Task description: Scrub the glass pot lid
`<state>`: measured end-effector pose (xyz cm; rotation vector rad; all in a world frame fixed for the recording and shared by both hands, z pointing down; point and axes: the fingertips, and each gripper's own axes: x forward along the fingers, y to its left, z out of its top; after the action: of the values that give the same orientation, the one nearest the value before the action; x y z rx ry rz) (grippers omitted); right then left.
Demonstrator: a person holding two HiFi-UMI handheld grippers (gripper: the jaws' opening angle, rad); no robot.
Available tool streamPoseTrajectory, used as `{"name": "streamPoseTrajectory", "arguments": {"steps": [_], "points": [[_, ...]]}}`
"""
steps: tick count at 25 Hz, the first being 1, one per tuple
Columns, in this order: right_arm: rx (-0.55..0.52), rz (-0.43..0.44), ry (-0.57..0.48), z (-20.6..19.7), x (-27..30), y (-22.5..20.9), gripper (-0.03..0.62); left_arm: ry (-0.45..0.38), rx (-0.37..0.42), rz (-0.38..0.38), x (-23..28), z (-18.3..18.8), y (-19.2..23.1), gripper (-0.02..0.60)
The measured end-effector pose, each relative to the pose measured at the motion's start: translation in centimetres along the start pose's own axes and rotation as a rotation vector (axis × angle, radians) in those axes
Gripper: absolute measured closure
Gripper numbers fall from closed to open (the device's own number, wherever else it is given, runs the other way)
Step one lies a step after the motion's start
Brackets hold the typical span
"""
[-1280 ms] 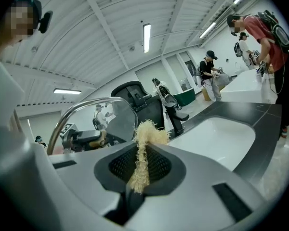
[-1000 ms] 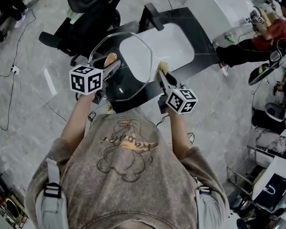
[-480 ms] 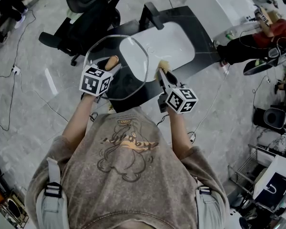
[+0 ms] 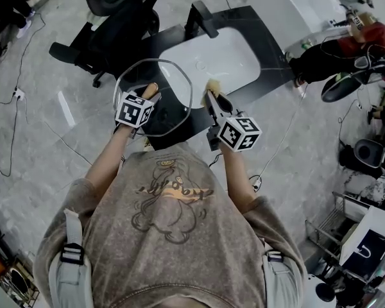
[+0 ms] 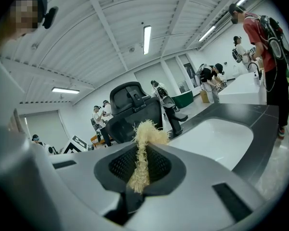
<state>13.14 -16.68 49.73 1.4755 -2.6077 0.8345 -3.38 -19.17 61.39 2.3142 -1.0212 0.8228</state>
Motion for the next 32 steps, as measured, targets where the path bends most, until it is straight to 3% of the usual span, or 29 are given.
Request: {"name": "streamPoseTrajectory", "arguments": {"steps": [18,24,30,32], "points": [[0.001,0.011,0.022,-0.8,0.4,0.5,0.554,0.069,0.077,0.015,3.3,-2.7,0.0,0.4],[0.005,0.017,0.029,-1.0,0.5,0.8,0.554,0.069,0.061,-0.017,3.2,-2.5,-0.4,0.397],[0.005,0.028,0.036,-1.3,0.9,1.2,0.554,-0.019,0.031,-0.023,1.5,1.5,-0.6,0.397],[0.005,0.03,0.035,-1.3,1.0,1.3,0.554,-0.061,0.003,-0.027,0.6,3.3,-0.6,0.469]]}}
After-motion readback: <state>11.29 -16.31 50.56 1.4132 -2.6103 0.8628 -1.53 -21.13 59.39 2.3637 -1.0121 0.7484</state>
